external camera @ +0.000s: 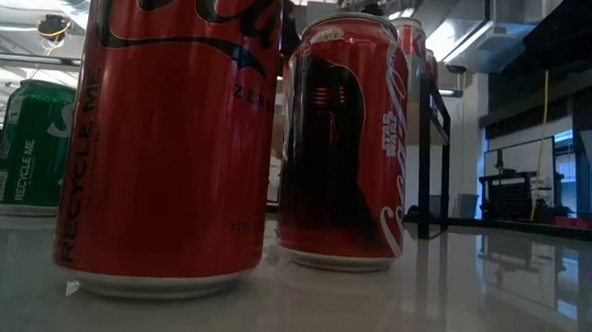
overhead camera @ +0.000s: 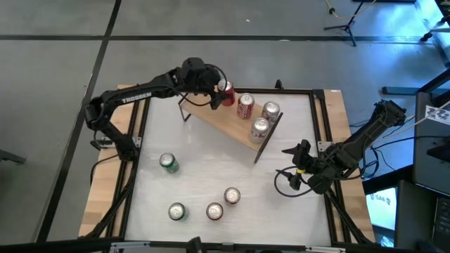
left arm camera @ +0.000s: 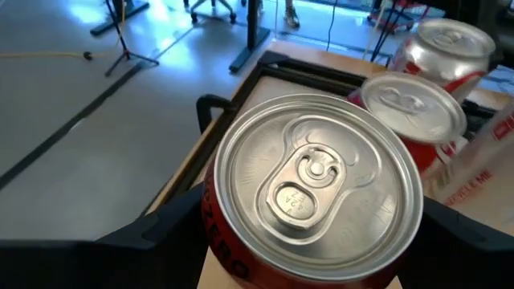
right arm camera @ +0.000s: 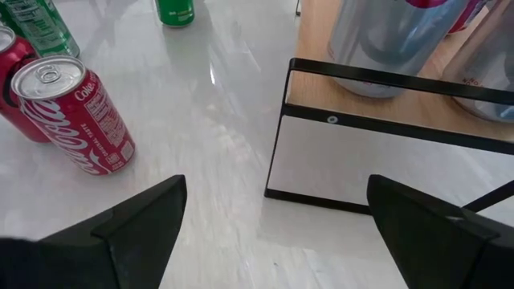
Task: Place canned beverage on shelf
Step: Put the top red-black soda can on the shelf
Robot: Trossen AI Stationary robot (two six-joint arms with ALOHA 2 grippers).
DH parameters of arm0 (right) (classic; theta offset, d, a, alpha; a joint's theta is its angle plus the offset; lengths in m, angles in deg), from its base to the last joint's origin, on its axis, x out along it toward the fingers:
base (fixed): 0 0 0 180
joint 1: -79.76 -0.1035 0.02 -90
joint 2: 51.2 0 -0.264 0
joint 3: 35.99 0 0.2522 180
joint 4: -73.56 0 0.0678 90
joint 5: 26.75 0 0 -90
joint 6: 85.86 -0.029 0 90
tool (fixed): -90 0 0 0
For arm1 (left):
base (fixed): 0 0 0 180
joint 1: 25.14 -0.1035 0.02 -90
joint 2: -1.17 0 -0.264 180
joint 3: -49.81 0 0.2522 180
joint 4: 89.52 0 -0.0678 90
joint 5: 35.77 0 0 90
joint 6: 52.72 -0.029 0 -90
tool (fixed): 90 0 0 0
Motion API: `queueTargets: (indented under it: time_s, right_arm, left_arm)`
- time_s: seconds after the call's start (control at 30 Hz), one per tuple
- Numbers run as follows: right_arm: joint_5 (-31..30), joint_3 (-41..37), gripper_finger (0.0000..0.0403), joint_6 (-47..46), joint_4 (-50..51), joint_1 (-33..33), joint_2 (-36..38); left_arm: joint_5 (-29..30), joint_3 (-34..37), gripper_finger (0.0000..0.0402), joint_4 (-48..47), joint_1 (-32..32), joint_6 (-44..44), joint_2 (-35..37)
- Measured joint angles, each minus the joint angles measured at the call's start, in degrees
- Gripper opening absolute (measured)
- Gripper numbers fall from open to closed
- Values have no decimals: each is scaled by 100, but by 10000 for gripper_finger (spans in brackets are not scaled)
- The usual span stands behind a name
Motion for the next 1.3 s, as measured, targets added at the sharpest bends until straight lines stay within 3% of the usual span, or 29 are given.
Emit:
queueTargets:
  time_s: [0.73, 1.3]
  right_arm:
    - [2, 0, 381, 0, 20, 0, 0]
    - [15, 0, 381, -2, 11, 0, 0]
  left_arm:
    - [-36, 7, 287, 276, -194, -13, -491]
    - [101, 4, 335, 292, -182, -7, -491]
